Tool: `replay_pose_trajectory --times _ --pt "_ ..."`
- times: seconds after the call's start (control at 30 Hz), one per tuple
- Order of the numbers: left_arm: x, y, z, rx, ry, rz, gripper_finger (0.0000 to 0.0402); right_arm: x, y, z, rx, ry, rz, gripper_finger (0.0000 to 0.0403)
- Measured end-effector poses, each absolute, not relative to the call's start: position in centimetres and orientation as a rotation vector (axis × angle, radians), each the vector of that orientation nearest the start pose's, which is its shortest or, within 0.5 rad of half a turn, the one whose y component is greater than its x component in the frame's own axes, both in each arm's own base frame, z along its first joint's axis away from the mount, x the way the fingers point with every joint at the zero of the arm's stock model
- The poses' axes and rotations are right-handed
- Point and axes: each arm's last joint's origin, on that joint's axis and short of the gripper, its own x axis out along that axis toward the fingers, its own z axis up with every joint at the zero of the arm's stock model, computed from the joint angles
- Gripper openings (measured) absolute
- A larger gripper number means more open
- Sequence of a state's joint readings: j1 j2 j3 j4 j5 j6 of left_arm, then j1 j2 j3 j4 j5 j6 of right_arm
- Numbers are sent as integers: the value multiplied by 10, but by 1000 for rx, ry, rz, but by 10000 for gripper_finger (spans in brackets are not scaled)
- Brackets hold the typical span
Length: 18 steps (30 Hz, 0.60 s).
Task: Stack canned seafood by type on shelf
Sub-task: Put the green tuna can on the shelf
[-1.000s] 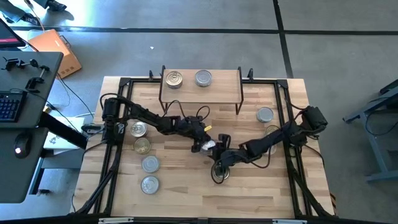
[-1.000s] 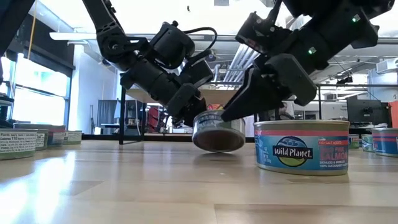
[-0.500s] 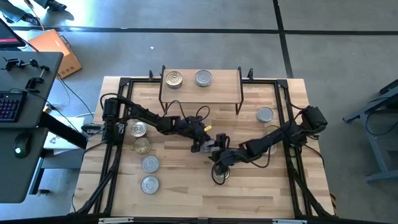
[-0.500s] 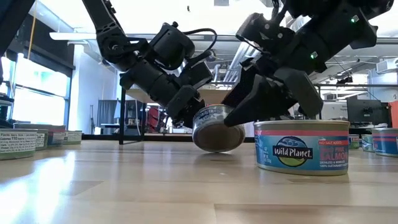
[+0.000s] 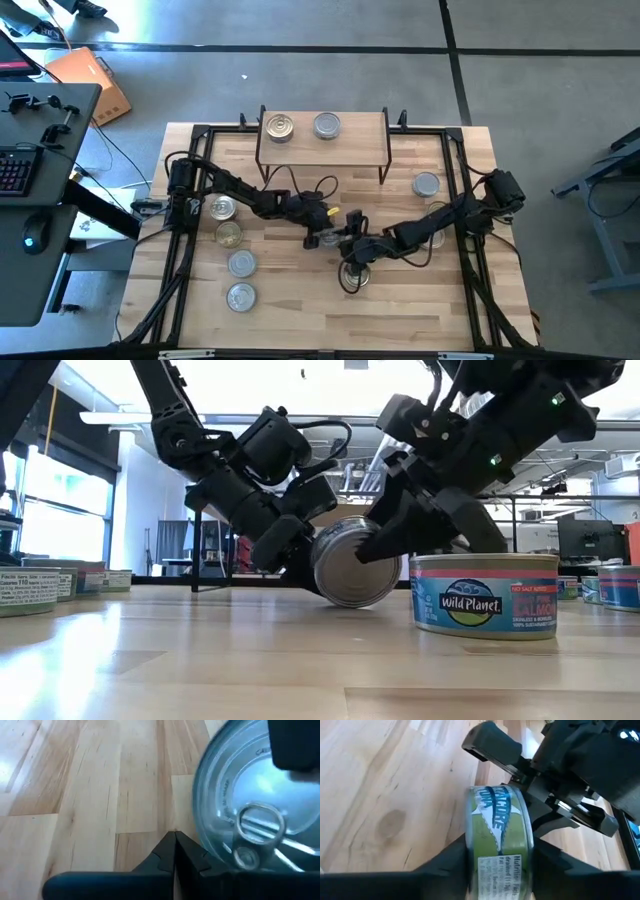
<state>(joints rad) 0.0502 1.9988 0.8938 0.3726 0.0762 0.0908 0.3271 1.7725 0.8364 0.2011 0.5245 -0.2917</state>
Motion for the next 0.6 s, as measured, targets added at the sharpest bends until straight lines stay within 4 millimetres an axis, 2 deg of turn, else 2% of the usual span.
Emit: replay_pose_trajectory --times 0.03,0.13,0.27,0.43,0.6 --pt "365 16 89 42 724 -57 0 322 95 138 -579 697 -89 125" --pt "362 14 97 81 737 -38 0 321 97 138 -558 692 -88 125" --pt "356 2 126 172 726 25 0 316 107 147 -576 666 -95 125" --pt "341 -25 162 269 717 56 0 308 116 183 -635 619 -225 125" --pt "320 -55 198 369 673 83 0 306 114 230 -700 620 -402 125"
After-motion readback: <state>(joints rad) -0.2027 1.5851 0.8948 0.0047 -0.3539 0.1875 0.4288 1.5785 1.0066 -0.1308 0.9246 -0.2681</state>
